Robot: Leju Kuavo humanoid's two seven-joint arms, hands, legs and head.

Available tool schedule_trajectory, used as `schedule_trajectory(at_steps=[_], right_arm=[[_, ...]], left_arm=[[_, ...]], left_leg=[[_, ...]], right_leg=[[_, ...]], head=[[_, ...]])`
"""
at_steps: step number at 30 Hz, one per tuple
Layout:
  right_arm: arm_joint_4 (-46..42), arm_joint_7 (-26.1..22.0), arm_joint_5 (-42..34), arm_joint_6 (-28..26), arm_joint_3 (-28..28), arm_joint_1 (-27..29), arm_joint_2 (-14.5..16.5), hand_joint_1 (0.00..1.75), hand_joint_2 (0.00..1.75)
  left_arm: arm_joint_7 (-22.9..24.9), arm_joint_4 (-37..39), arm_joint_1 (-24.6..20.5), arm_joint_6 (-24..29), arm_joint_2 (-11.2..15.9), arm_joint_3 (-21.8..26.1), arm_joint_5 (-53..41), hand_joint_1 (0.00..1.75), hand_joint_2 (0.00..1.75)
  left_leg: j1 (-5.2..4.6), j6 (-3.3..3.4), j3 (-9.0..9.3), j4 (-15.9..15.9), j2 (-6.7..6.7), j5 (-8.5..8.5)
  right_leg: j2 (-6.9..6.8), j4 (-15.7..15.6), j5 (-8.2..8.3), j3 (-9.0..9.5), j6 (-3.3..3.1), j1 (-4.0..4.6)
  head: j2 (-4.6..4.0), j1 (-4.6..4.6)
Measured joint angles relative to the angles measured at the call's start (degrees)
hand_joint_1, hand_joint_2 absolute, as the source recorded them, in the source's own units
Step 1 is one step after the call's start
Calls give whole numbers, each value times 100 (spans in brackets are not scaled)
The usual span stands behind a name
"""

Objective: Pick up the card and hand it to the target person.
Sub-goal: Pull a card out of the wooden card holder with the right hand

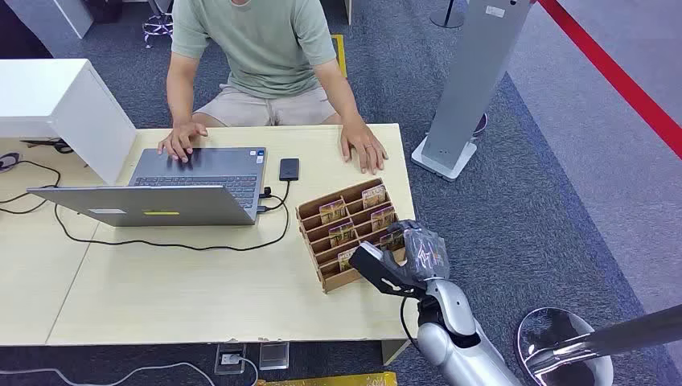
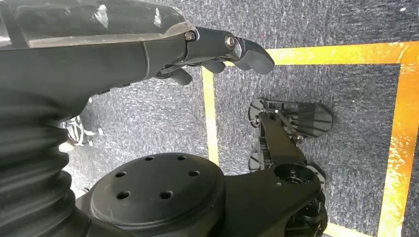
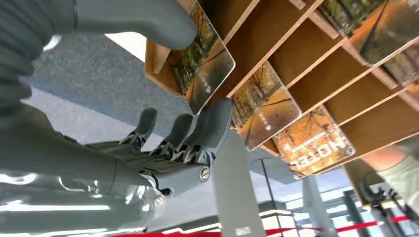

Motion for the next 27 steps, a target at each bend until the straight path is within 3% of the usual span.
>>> schedule_trajectory(at_steps=[16,19,23,27], right_arm=[[261,-75,-96,-15,-36,-38,46,86,175],[282,-76,-112,-16,-38,-54,62,101,175],[313,-91,-143,-45,-40,-87,71,136,175],[329,-122,-166,-77,-42,-106,73,155,175]], left_arm=[[4,0,1,2,0,0,1,0,175],[4,0,1,2,0,0,2,0,175],[4,0,2,2,0,0,2,0,175],[4,0,2,2,0,0,2,0,175]], left_leg=[[0,0,0,0,0,0],[0,0,1,0,0,0],[0,0,2,0,0,0],[0,0,2,0,0,0]], right_leg=[[0,0,0,0,0,0],[0,0,0,0,0,0],[0,0,0,0,0,0],[0,0,0,0,0,0]], head=[[0,0],[0,-1],[1,-2],[0,-1]])
